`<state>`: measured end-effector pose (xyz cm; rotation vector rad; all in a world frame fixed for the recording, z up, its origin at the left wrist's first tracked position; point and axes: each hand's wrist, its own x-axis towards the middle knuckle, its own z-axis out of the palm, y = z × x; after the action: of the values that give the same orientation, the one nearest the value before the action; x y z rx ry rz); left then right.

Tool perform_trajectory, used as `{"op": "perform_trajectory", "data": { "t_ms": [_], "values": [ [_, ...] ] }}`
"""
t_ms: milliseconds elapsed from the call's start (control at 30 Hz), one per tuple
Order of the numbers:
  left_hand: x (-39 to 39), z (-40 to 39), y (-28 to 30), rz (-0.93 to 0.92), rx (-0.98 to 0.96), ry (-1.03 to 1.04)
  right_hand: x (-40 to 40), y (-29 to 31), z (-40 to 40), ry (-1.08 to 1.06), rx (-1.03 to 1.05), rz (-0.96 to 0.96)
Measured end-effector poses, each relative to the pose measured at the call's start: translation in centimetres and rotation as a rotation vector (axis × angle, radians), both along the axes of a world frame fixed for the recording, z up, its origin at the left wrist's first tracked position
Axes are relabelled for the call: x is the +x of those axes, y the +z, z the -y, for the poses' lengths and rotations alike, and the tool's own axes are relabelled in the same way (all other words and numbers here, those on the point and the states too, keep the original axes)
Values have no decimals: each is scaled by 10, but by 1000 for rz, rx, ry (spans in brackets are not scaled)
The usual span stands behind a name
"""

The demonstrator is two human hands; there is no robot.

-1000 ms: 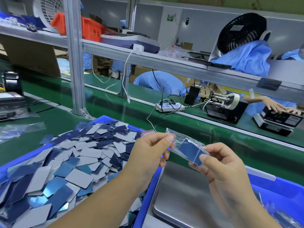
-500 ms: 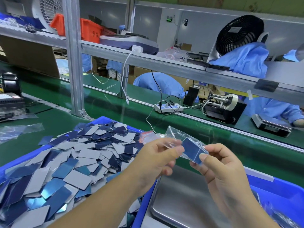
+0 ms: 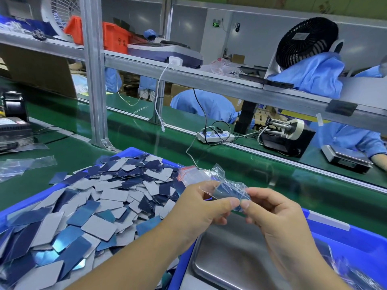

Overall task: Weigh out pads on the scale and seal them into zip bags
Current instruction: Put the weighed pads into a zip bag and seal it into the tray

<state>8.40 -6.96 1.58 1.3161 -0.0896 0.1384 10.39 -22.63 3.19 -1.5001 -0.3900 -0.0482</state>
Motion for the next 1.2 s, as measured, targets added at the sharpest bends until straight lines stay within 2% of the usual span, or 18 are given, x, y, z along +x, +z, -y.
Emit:
{"op": "perform_trajectory", "data": {
  "t_ms": [100,267,500,600,800,1000,1200],
  "values": [
    [0,0,-1,17,-17,1,1,3,2,2,-60,48],
    [-2,0,2,35,-181,-39,2,5,6,35,-128,131],
    [-2,0,0,52,-87,-41,3,-2,4,59,-64,129],
    [-1,2,-1,2,-75,-58,3,-5,2,51,-15,122],
    [0,3,-2,-66,-197,-129,3,-8,-2,22,90,71],
    [-1,2,-3,-13,-21,-65,5,-2,1,62,0,59],
    [0,0,-4,-63,-138,-142,5,-4,-1,47,117,30]
  ]
}}
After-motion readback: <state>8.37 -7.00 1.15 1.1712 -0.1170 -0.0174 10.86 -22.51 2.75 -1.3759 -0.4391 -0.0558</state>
